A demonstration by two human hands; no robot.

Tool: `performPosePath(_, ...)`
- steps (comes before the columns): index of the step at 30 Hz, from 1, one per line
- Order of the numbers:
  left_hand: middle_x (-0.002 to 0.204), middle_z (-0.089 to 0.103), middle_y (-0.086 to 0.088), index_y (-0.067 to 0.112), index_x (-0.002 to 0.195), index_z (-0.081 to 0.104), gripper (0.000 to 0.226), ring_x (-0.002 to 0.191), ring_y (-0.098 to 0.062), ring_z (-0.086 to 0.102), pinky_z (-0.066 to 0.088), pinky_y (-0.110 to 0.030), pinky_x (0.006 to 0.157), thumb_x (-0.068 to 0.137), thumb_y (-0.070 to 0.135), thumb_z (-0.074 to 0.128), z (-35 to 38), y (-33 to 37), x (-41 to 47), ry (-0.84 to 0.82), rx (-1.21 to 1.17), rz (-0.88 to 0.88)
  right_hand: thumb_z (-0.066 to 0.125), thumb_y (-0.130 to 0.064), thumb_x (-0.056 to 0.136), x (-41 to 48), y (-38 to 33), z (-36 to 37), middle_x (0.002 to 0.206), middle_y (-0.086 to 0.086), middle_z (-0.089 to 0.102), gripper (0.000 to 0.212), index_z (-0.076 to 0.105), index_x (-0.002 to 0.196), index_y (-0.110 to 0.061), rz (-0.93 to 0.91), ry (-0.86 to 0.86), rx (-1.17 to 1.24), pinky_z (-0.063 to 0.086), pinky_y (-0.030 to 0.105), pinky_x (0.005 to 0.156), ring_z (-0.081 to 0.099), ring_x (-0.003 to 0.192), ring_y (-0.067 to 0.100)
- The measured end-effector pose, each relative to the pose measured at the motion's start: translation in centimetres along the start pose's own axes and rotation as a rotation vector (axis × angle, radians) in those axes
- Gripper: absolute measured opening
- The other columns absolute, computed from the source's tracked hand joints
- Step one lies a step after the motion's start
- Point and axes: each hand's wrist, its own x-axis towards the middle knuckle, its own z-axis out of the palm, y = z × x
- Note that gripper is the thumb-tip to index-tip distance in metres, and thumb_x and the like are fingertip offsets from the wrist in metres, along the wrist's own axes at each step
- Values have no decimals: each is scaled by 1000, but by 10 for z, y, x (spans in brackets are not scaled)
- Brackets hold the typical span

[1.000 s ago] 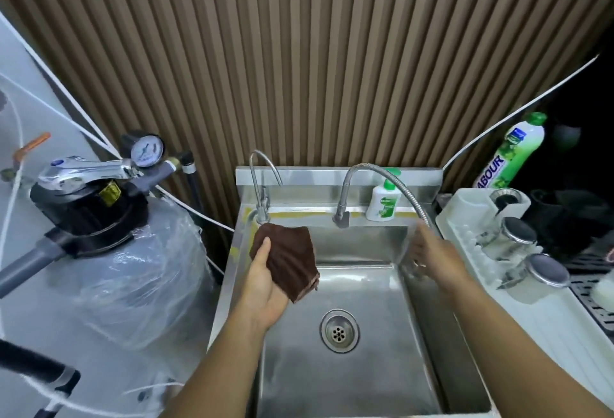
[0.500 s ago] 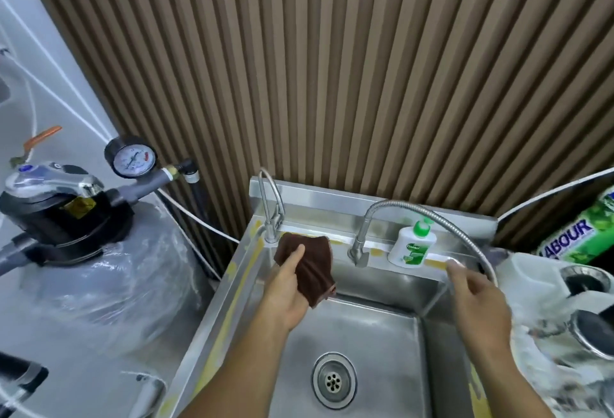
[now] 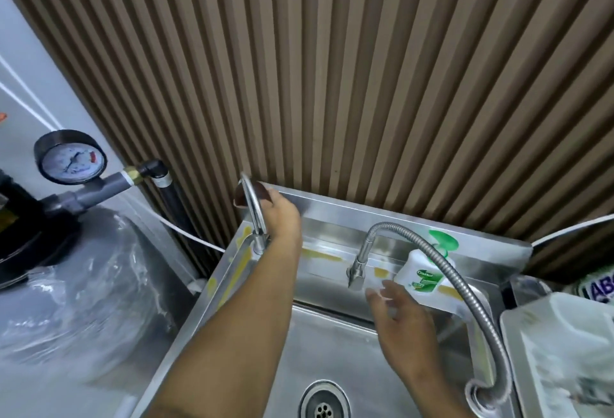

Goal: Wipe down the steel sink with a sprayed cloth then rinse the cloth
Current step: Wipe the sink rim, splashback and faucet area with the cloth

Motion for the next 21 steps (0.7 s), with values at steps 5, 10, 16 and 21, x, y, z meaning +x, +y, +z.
performPosePath(5, 167, 5, -16, -1, 158, 9, 63, 155, -29, 4, 6, -37, 122, 108, 30, 32, 17, 0, 54, 43, 421, 223, 56, -49, 95, 19, -3, 27, 156, 0, 41, 75, 28, 157, -19, -14, -115, -135, 35, 35, 111, 43, 140, 21)
performPosePath(10, 166, 7, -18, -5, 154, 19, 67, 155, -32, 0, 11, -51, 124, 101, 36, 25, 17, -44, 45, -20, 830, 563, 54, -47, 96, 45, -3, 53, 148, 6, 45, 69, 30, 153, -17, 32, -182, -180, 40, 36, 104, 46, 135, 26)
performPosePath(16, 162, 28, -14, 2, 152, 35, 63, 154, -26, 12, 21, -52, 122, 97, 33, 34, -2, -81, -5, -429, 1057, 1041, 56, -45, 95, 65, -13, 65, 105, 4, 68, 20, 51, 100, -26, 108, 26, -129, 46, 38, 76, 63, 99, 32)
performPosePath(21, 167, 15, -11, 5, 157, 22, 70, 155, -24, 4, 14, -47, 125, 97, 40, 22, -19, -60, 32, -302, 1077, 899, 53, -41, 95, 84, -23, 67, 100, 6, 69, 21, 59, 99, -21, 127, 83, -168, 47, 39, 76, 62, 94, 34)
